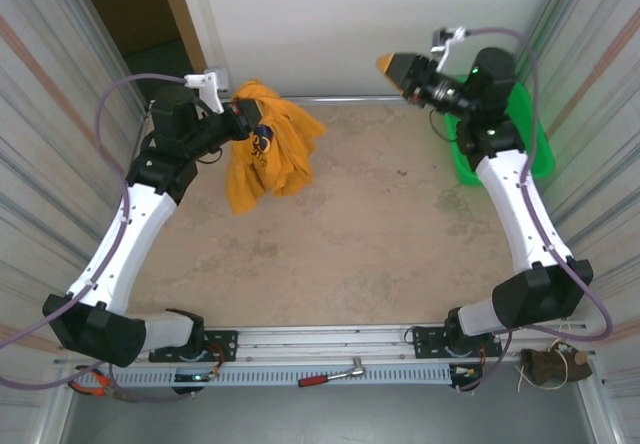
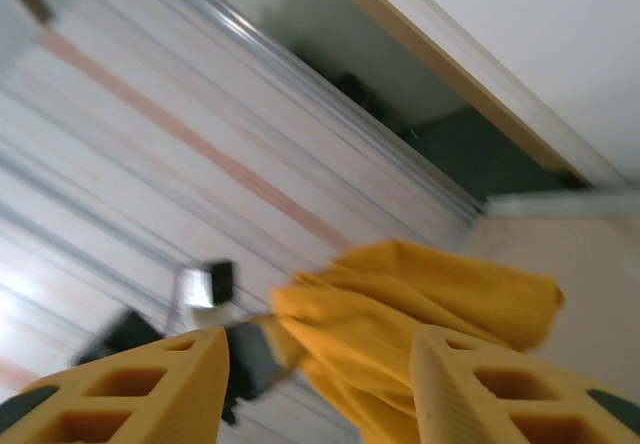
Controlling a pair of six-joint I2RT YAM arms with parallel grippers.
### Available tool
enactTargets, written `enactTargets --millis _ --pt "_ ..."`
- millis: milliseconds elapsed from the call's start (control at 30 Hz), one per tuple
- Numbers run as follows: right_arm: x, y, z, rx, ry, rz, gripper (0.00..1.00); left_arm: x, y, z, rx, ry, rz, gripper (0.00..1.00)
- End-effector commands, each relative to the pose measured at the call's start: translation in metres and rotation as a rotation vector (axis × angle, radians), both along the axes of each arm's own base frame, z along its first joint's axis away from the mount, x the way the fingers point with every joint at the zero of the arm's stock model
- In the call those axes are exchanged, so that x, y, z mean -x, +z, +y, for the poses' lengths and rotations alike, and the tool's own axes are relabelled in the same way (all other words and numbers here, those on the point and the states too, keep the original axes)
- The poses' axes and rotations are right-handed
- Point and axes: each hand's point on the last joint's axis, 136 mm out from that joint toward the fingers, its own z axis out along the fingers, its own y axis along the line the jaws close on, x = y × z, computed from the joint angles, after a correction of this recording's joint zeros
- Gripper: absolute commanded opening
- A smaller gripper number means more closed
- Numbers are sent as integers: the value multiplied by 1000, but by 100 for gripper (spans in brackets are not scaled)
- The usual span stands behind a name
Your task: Fold the inside-out t-shirt
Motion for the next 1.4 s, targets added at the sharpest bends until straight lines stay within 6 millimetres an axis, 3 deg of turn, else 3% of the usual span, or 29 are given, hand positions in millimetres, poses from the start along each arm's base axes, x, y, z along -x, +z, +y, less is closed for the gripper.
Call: enactTargets --millis 0,133,267,367,400,433,533,633,800,967,1067,1200,1367 --pt "-5 -68 -6 86 -66 120 52 5 19 -1 1 27 -38 0" --pt "8 -112 -7 176 -95 188 53 0 1 0 -66 139 17 0" --pt "16 -131 -22 273 -158 202 54 1 -26 -53 -93 46 38 0" --pt "22 -141 -29 324 -191 220 55 5 -47 -110 -82 -148 66 37" --pt "25 -144 -30 340 -196 226 55 6 -53 -119 -96 -173 84 50" --pt "28 -149 -28 362 -197 230 56 4 -58 -121 -116 -174 94 57" --pt "43 -169 -15 445 -182 250 56 -2 -58 -92 -141 -83 81 70" --pt "57 -195 16 513 -120 281 57 -6 -60 -50 -122 15 104 74" --pt "86 -250 97 608 31 369 64 -3 -71 27 -134 206 160 77" --pt "108 -307 151 677 74 496 66 0 -84 81 -123 324 210 80" --pt "115 -333 173 710 96 517 69 2 -87 96 -103 350 224 80" --pt "118 -365 193 751 127 538 69 2 -85 99 -91 349 218 80" --pt "115 -387 209 763 149 566 70 1 -81 98 -78 343 211 80"
